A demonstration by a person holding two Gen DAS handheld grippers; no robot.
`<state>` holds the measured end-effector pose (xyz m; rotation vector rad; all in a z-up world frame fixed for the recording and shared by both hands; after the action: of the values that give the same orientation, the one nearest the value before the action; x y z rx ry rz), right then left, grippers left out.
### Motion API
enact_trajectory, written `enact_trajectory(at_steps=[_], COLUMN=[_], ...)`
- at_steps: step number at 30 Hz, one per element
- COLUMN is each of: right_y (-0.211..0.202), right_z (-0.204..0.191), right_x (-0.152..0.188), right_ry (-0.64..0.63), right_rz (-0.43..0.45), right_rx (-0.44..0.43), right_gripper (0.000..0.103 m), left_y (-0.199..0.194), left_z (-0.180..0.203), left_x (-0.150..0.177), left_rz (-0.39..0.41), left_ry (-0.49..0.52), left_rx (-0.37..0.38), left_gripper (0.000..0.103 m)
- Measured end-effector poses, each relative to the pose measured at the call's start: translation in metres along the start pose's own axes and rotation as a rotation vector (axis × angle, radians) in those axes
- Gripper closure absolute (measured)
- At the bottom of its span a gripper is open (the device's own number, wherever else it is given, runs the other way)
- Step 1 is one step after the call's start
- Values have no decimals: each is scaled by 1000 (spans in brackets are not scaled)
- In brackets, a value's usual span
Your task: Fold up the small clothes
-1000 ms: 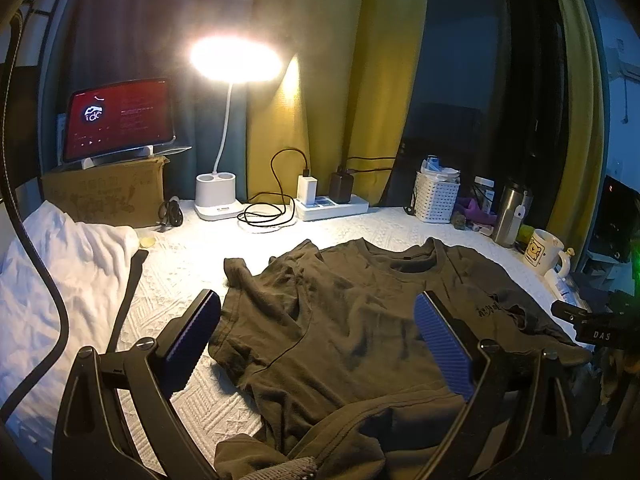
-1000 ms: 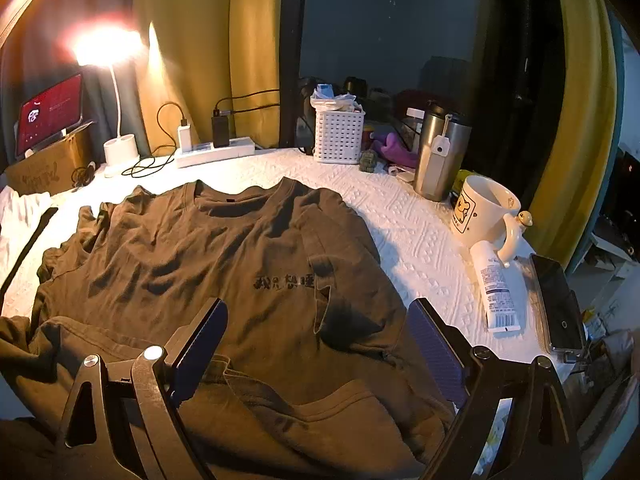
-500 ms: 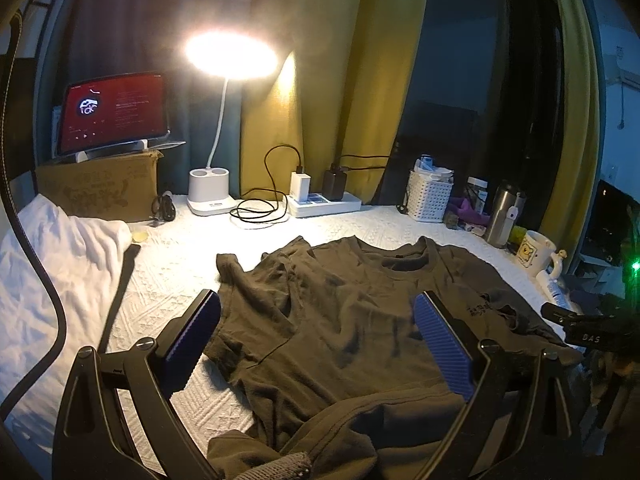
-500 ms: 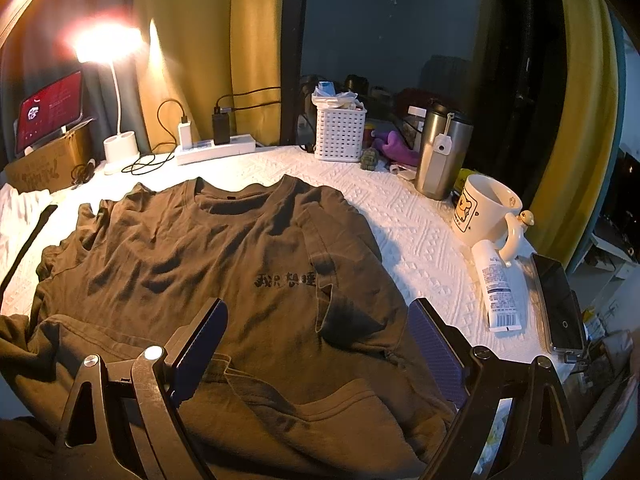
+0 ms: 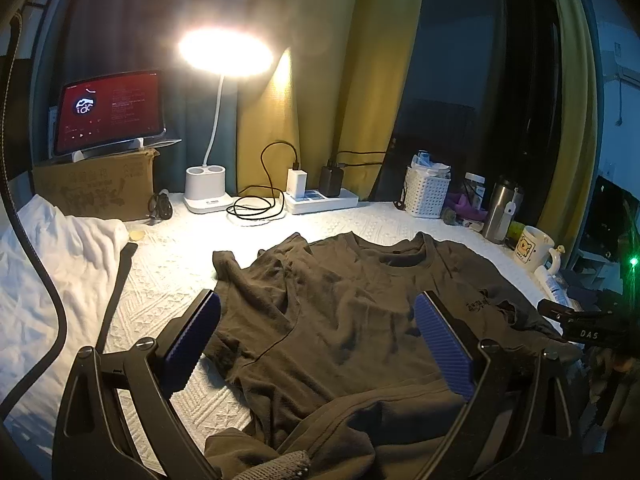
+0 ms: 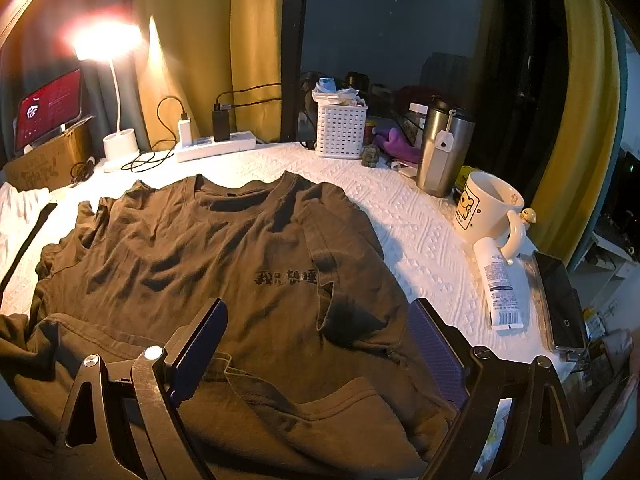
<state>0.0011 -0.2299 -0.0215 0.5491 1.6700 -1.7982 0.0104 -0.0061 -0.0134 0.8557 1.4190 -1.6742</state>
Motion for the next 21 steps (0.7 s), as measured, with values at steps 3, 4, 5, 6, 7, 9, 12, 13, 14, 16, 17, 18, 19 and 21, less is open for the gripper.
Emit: enact_trajectory(at_steps=[3,4,5,6,7,9,12,13,14,16,17,18,19,21], right_y=[0,0,0,0,0,1,0,0,0,0,0,0,0,0], right_z=[-1,-2,-3,-3,-4,-5,-6,-6,-6,-8,-7,-8,-8,-8], right_x=[-1,-1,-1,-2,-1,-3,-3,-3,-3,-4,-4,-4,-4,-4], right_ry=[-4,-5,-6,-7,-8,-9,-11,-11,-10,-11,-11,-11,-11,-11], right_rz=[-1,-2,-3,-5,-5,-7,-8,-8,-8,-9,-8,-8,-9,-9], right_rx=[-1,-2,-2,-3,-4,-3,-5,-5,-5,-6,-5,-6,-5,-6], right_gripper=[10,10,10,10,10,10,10,10,10,10,10,10,10,10], left_y=[1,1,1,2,2,2,1,1,1,3,4,4,4,4], left_z=[1,1,0,0,0,1,1,1,0,-1,-3,-3,-4,-5], left_x=[0,0,1,1,1,1,1,1,1,1,2,2,2,2], left_rz=[-1,-2,-4,-7,-10,-8,-6,-8,-11,-20,-22,-22,-21,-20], left_ry=[8,9,9,11,14,17,23,23,22,15,11,8,4,-2], left_rx=[-7,-9,-11,-15,-16,-16,-20,-26,-32,-44,-48,-53,-56,-55], left_gripper=[6,6,6,6,6,6,6,6,6,6,6,6,6,6])
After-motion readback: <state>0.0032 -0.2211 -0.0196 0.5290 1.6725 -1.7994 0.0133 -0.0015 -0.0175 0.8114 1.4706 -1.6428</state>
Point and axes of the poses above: each gripper's, at about its wrist camera, not at the fingertips, and y roughly the way its jaws point, z to its right, x to its underside, the point moved 2 cm from there along y, roughly the way its jaws point, and after that the axes turned 2 degrees about -z, right-handed, at the moved point
